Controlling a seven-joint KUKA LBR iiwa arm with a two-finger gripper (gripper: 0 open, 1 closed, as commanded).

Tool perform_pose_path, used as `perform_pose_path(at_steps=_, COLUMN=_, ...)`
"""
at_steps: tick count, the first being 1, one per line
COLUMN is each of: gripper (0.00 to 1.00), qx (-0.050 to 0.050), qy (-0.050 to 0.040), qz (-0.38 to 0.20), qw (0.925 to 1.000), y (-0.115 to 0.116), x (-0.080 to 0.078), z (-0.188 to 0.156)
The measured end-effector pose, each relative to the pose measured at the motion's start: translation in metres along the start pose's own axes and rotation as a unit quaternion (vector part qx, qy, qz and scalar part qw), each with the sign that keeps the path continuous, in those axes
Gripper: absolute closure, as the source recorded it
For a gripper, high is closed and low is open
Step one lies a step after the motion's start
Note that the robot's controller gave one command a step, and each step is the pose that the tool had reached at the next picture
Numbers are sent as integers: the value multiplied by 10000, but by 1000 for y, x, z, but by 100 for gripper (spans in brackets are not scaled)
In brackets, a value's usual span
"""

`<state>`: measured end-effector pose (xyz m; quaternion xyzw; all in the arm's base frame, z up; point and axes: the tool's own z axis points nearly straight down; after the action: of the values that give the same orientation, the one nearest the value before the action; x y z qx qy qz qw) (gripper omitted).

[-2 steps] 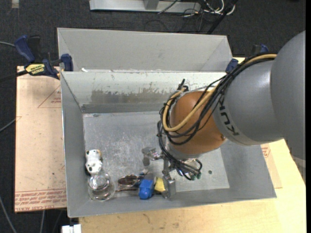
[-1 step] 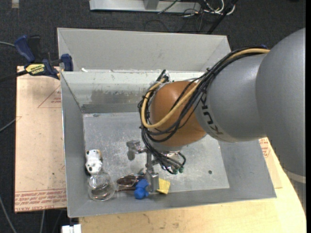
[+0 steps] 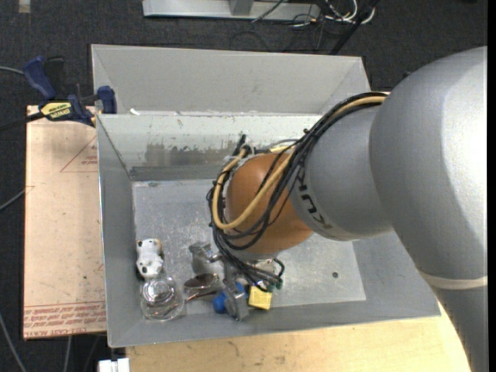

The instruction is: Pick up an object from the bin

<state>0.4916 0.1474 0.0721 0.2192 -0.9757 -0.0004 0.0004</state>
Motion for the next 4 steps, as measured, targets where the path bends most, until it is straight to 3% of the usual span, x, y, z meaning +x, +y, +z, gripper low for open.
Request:
perform_pose_path(at_steps=1, gripper=100, qx=11, qy=-69, qz=-902, qw=9959, y=8, x=2, z=-3)
perform_pose_path(at_steps=4, gripper=100, qx=1, qy=-56, qz=-894, qw=9960, y=8, x=2, z=-16)
